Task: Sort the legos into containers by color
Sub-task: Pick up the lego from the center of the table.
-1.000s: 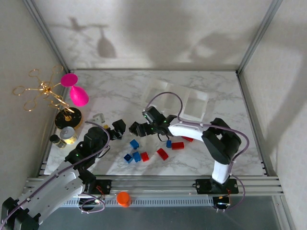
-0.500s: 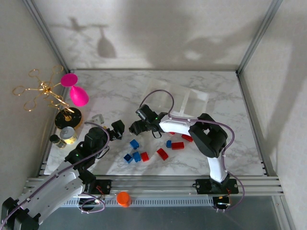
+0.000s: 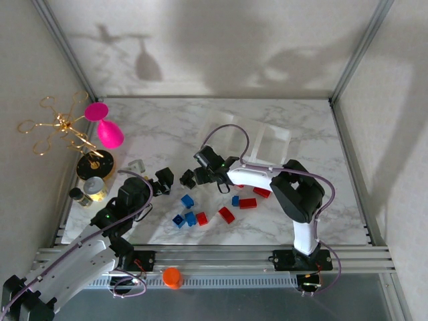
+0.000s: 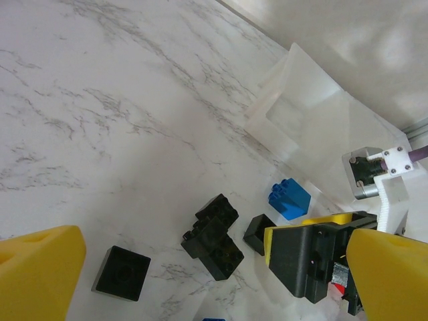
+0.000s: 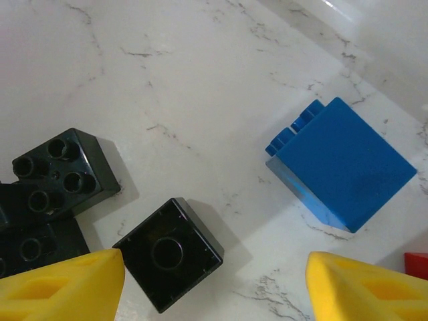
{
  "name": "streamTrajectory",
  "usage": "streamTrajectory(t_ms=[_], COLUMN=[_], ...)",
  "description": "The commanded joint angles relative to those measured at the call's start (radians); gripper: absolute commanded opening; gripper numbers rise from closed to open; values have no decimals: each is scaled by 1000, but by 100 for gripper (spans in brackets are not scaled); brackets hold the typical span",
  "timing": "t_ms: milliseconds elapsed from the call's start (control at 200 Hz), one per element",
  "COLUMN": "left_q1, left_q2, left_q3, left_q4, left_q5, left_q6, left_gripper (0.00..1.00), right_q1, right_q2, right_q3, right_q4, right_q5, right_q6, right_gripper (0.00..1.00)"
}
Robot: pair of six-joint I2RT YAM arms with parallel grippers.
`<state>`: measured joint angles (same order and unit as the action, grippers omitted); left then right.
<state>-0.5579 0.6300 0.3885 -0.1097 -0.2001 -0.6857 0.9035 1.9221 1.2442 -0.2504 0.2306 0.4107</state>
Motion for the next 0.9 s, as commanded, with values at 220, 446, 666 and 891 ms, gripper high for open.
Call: streamTrajectory(t_ms=[220,446,666,891], left_q1=[-7,-7,-7,-7], left_q2=[-4,1,17,35], left_q3=[15,23,29,34], left_q4=[-21,-24,-20,-13], left_q5=[-34,-38,-39,-32], left_q6=[-5,-8,-11,-12], left_gripper=[100,99,100,99], right_q1=[7,7,7,8], right_q2=[48,92,107,108], right_q3=[62,82,92,100], right_q4=[-8,-17,-16,-18], right_q5=[-82,-73,-61,-59], right_q6=[-22,-47,-59,-69], right_gripper=[73,69,62,50])
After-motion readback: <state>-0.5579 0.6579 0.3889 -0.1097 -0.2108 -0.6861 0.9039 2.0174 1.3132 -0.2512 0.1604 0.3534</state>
